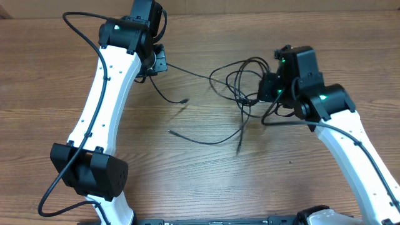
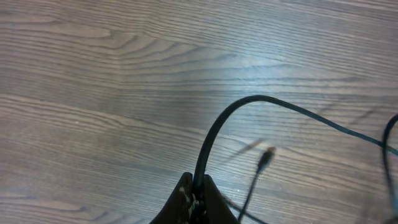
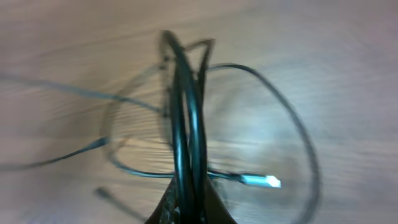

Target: Untangle cables

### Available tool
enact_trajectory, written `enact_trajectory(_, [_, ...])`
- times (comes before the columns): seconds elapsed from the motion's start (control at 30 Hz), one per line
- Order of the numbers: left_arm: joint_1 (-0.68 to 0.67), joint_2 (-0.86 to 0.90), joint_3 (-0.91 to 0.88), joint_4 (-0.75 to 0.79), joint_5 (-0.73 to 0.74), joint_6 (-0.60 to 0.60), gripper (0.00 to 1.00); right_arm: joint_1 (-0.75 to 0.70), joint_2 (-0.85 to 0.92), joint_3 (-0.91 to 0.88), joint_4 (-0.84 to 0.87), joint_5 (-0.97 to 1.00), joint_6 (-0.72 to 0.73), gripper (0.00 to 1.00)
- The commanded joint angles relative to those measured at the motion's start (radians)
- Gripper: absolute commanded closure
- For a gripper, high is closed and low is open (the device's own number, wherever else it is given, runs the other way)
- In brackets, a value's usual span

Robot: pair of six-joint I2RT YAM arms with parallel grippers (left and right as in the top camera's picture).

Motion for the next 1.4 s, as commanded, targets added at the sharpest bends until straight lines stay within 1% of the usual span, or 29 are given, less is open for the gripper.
enact_trajectory(0.0, [0.01,-0.01,0.012,-0.008,-0.057,-0.045,0.96,0.002,-0.068,0.039,0.059,-0.275,-0.143,0.96])
enact_trajectory(0.07, [0.012,-0.01,0.011,-0.023,-0.089,-0.045,0.96,0.002,-0.092,0.039,0.104,-0.332,-0.145,0.96])
enact_trajectory(0.13, [0.012,-0.01,0.011,-0.04,-0.139,-0.046,0.96,0.001,-0.115,0.039,0.143,-0.312,-0.135,0.96])
enact_trajectory(0.2, [0.013,-0.01,0.012,-0.058,-0.187,-0.069,0.96,-0.006,-0.134,0.039,0.165,-0.199,-0.051,0.96])
enact_trajectory(0.27, [0.017,-0.01,0.011,-0.074,-0.215,-0.088,0.96,-0.017,-0.15,0.039,0.159,-0.039,0.084,0.96])
enact_trajectory(0.3, [0.021,-0.01,0.011,-0.079,-0.213,-0.098,0.96,-0.022,-0.154,0.039,0.156,-0.014,0.141,0.96])
enact_trajectory(0.37, [0.023,-0.01,0.011,-0.085,-0.185,-0.113,0.96,-0.023,-0.156,0.039,0.167,-0.063,0.159,0.96])
enact_trajectory(0.4, [0.023,-0.01,0.011,-0.08,-0.133,-0.111,0.96,-0.022,-0.155,0.039,0.172,-0.108,0.159,0.96])
enact_trajectory(0.43, [0.023,-0.01,0.011,-0.076,-0.072,-0.11,0.92,-0.02,-0.153,0.039,0.172,-0.15,0.156,0.96])
enact_trajectory(0.47, [0.023,-0.01,0.011,-0.07,0.011,-0.1,0.84,-0.019,-0.151,0.039,0.172,-0.201,0.138,0.96])
enact_trajectory(0.5, [0.023,-0.01,0.011,-0.062,0.09,-0.079,0.72,-0.019,-0.15,0.039,0.17,-0.232,0.132,0.96])
enact_trajectory(0.53, [0.023,-0.009,0.011,-0.052,0.176,-0.053,0.53,-0.019,-0.149,0.039,0.165,-0.246,0.134,0.96])
enact_trajectory(0.57, [0.023,-0.009,0.011,-0.041,0.276,-0.027,0.38,-0.019,-0.147,0.039,0.163,-0.256,0.134,0.96])
enact_trajectory(0.6, [0.023,-0.009,0.011,-0.029,0.365,-0.002,0.27,-0.019,-0.147,0.039,0.164,-0.266,0.135,0.96])
enact_trajectory(0.63, [0.023,-0.009,0.011,-0.019,0.444,0.024,0.22,-0.019,-0.147,0.039,0.165,-0.272,0.142,0.96])
enact_trajectory(0.67, [0.022,-0.009,0.011,-0.011,0.515,0.045,0.21,-0.019,-0.147,0.039,0.168,-0.278,0.142,0.96])
enact_trajectory(0.73, [0.022,-0.009,0.011,0.006,0.624,0.076,0.2,-0.019,-0.147,0.039,0.175,-0.291,0.142,0.96])
enact_trajectory(0.93, [0.015,-0.009,0.007,0.008,0.737,0.077,0.21,-0.019,-0.147,0.039,0.18,-0.295,0.148,0.96])
enact_trajectory(1.0, [0.006,-0.008,-0.002,0.009,0.764,0.076,0.23,-0.019,-0.147,0.039,0.189,-0.294,0.192,0.96])
enact_trajectory(1.1, [-0.009,-0.003,-0.029,0.012,0.765,0.066,0.28,-0.019,-0.147,0.039,0.201,-0.24,0.314,0.96])
enact_trajectory(1.17, [-0.015,-0.002,-0.072,0.036,0.759,0.038,0.3,-0.019,-0.146,0.039,0.201,-0.179,0.417,0.96])
enact_trajectory(1.23, [-0.016,-0.002,-0.115,0.066,0.756,0.035,0.31,-0.019,-0.144,0.039,0.2,-0.175,0.476,0.96])
enact_trajectory(1.3, [-0.016,-0.002,-0.154,0.082,0.732,0.034,0.35,-0.019,-0.14,0.039,0.19,-0.174,0.488,0.96])
enact_trajectory(1.37, [-0.018,-0.002,-0.192,0.095,0.68,0.031,0.36,-0.019,-0.134,0.038,0.153,-0.175,0.488,0.96])
